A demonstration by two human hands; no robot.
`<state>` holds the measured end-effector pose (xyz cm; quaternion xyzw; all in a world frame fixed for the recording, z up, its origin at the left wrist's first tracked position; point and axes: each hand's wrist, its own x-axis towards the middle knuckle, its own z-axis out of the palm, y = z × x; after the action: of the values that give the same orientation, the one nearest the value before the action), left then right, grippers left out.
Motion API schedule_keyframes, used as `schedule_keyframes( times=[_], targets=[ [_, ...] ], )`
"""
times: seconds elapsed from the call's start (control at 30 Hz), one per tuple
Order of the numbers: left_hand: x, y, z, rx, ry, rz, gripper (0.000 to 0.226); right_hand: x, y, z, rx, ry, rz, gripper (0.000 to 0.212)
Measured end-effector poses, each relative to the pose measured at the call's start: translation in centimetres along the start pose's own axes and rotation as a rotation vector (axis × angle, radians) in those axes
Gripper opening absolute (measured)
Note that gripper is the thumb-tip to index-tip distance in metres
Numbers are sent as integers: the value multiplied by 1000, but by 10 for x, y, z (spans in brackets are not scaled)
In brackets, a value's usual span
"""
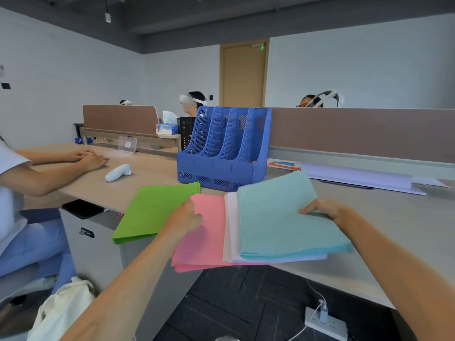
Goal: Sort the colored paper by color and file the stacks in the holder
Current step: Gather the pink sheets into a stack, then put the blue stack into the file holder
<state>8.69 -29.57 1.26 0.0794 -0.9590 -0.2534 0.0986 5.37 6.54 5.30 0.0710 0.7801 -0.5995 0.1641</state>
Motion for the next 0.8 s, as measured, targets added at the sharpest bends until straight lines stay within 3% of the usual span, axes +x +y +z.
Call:
schedule_keyframes(
  times=[0.1,0.3,0.43,0.63,0.8],
  targets=[
    [-7,9,10,91,-29,160,41,14,9,1,-141,22,19,35],
    [-14,40,25,19,-114,375,31,28,3,6,-373,248,-117,27],
    [-12,60,33,-57,-144,361,32,27,7,4,-354,336,-188,18],
    [-6,72,46,-91,-222,221,37,9,15,8,-85,175,-307,16],
    [7,98,37,-417,-218,118,64,-16,-4,-6,146,203,-528,17]
  ],
)
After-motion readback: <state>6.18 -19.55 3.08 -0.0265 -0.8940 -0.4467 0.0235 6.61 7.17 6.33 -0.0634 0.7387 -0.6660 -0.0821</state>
